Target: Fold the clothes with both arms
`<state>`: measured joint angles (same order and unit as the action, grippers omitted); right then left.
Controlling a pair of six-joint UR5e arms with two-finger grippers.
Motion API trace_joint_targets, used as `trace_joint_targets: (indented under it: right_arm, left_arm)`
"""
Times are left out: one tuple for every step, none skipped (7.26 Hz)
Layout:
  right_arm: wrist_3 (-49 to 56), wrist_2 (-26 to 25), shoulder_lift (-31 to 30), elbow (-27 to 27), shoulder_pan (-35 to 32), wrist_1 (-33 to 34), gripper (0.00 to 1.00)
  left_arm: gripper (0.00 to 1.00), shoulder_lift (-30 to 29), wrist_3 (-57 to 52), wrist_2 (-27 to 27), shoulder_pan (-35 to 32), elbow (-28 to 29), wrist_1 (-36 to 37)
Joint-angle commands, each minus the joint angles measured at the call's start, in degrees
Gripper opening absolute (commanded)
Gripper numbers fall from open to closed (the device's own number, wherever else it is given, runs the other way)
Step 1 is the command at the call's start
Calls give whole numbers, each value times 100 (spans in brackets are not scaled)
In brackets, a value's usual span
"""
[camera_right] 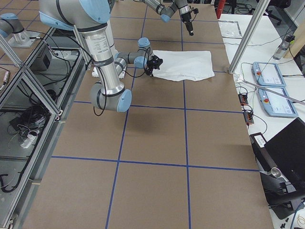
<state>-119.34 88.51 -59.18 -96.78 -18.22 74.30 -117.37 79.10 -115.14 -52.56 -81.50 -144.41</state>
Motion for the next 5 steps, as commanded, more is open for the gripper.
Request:
trace_joint_targets:
  right_arm:
    - [7,0,29,80,-15,23,58]
    - [-10,0,38,80,-15,23,18]
    - [24,8,38,80,-15,14,0]
    - [7,9,73,80,-15,32,0]
    - [42,43,73,63,-50,23,0]
  left_arm:
    - [67,13,0,0,0,-24,-9]
    - [67,39,0,-9,0,-50,0]
    - [67,39,0,0,0,-76,0]
    - [67,48,0,0,0,-77,0]
    - [67,48,0,0,0,-85,0]
